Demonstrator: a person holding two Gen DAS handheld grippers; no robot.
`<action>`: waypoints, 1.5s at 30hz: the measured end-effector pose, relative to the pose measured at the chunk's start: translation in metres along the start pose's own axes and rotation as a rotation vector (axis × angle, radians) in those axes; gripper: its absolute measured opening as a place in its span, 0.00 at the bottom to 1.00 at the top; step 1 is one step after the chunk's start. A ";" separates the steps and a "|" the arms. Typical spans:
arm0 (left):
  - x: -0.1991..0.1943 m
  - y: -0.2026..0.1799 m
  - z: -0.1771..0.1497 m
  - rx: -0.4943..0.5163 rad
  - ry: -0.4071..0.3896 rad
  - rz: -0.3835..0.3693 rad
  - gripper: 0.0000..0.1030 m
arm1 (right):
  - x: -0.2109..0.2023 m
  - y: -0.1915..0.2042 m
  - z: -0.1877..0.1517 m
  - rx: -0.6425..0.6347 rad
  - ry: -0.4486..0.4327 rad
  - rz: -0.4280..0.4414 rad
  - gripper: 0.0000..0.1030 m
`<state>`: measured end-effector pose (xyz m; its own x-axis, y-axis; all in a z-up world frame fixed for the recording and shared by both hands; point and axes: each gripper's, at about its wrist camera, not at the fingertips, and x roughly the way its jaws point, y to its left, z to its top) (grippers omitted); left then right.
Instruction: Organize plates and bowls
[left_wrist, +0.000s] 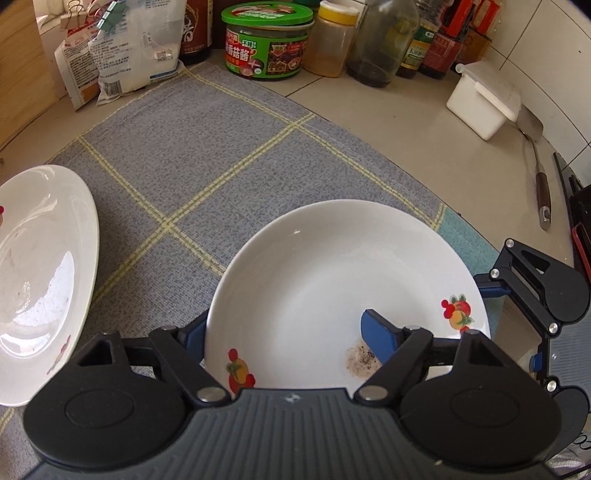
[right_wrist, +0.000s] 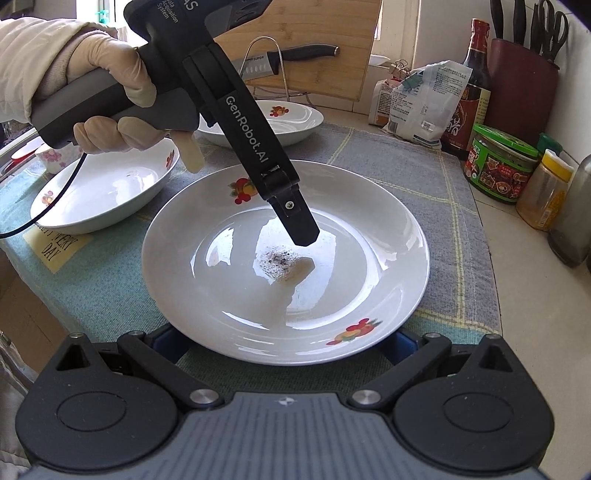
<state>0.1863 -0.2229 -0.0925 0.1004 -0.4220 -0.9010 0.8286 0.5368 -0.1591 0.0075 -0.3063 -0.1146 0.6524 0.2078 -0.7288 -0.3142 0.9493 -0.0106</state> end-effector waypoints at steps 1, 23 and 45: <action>0.000 0.000 0.000 -0.002 0.001 -0.002 0.78 | 0.000 0.000 0.001 0.000 0.004 0.000 1.00; -0.009 0.004 0.002 -0.020 -0.034 0.010 0.77 | -0.004 -0.003 0.014 -0.027 -0.005 -0.047 1.00; 0.008 0.016 0.064 -0.010 -0.058 0.019 0.77 | 0.015 -0.061 0.040 -0.028 -0.011 -0.067 1.00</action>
<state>0.2357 -0.2645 -0.0765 0.1483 -0.4536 -0.8788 0.8207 0.5523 -0.1466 0.0643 -0.3516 -0.0973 0.6802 0.1471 -0.7181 -0.2889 0.9542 -0.0782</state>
